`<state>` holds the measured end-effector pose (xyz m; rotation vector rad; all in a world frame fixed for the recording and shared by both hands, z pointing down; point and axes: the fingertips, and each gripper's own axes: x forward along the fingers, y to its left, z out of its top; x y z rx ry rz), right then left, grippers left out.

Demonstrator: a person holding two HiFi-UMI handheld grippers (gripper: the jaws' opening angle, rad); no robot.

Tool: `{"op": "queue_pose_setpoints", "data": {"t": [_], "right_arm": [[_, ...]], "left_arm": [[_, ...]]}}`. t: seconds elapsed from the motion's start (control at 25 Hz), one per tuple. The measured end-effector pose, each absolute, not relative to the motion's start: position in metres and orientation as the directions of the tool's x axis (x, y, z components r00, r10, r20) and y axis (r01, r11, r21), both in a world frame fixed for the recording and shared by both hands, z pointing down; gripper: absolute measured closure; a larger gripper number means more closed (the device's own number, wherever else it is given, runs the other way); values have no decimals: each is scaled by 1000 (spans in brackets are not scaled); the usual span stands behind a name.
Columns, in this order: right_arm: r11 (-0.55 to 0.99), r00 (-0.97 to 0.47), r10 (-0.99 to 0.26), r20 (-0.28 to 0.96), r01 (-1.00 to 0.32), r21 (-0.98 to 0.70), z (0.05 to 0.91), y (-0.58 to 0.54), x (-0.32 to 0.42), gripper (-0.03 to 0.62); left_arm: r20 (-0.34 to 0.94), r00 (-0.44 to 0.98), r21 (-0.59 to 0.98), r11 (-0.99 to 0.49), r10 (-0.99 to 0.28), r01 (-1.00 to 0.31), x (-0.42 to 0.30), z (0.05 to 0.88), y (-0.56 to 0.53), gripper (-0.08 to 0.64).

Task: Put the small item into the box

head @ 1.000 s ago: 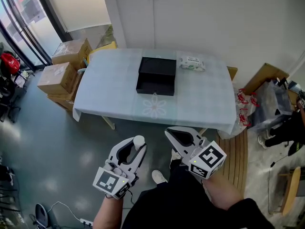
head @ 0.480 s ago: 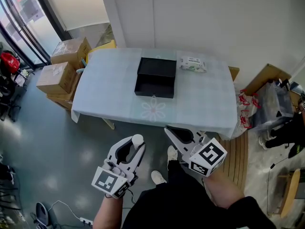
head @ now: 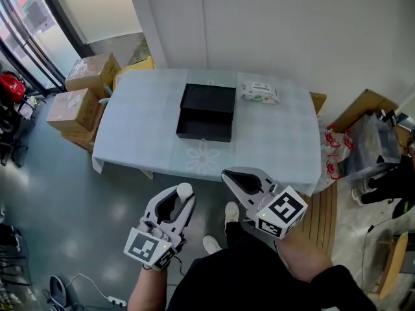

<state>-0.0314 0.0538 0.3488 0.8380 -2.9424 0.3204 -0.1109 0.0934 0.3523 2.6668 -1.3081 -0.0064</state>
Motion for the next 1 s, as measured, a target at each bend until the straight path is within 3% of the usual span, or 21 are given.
{"op": "queue_pose_setpoints", "data": {"t": [1.0], "right_arm": [[838,-860,-507,63,-508,-197,341,-66,13,583]], "left_arm": [[107,591,127,-579,-799,-805,-68,344,-17,423]]}}
